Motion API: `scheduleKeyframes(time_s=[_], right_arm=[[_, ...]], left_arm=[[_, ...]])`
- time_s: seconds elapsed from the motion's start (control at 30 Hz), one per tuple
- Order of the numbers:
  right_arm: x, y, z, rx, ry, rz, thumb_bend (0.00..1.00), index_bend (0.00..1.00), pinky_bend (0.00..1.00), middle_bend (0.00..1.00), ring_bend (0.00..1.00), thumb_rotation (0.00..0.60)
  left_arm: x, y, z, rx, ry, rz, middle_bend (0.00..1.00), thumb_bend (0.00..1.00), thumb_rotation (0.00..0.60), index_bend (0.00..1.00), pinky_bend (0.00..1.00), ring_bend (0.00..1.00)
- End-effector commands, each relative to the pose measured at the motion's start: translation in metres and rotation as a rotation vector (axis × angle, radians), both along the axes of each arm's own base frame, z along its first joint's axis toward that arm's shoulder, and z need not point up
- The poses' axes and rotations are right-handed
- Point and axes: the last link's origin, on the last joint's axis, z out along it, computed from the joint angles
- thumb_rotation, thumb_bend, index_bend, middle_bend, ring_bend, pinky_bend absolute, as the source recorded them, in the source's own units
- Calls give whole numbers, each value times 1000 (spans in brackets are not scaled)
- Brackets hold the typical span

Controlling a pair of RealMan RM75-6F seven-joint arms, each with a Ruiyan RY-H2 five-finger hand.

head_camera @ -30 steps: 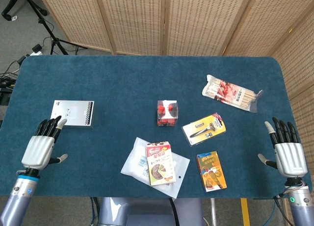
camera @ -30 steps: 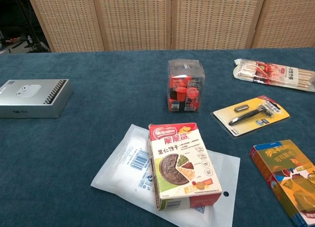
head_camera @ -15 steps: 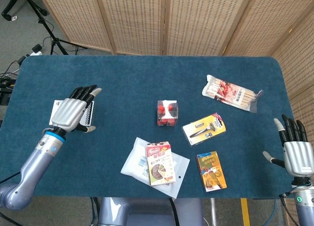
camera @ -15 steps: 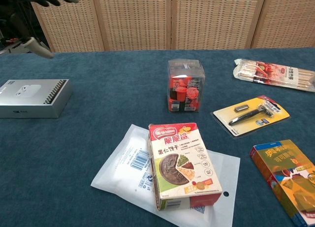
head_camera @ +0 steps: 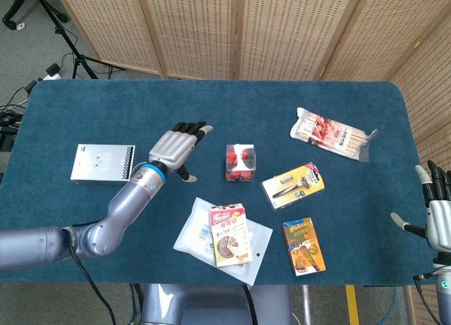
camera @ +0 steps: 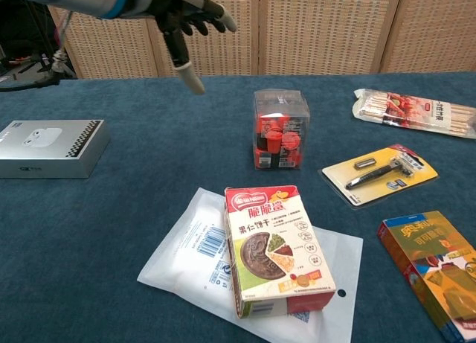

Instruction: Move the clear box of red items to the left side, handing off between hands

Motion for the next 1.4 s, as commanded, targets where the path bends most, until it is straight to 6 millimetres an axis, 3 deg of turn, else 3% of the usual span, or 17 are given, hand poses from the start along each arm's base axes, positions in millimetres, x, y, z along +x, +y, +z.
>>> scheduleKeyframes(time_s=[0.03,0.6,1.27,1.4], right_arm=[[-3,-1,4,-8,-16,-10,2,0,0,0,0,600],[-18,0,23,-26,-123,-47,2,0,0,0,0,600],[-23,2,32,-24,-176,-38,2,0,0,0,0,600],[-22,3,32,-21,-183,-31,2,0,0,0,0,600]], left_arm=[[22,7,-26,-22,65,-6,0,0,600,0,0,0],[85,24,-94,-46,120,43,0,0,600,0,0,0],[93,29,-128,-32,172,71,0,3,600,0,0,0],[90,28,-132,-38,183,85,0,54,600,5,0,0]])
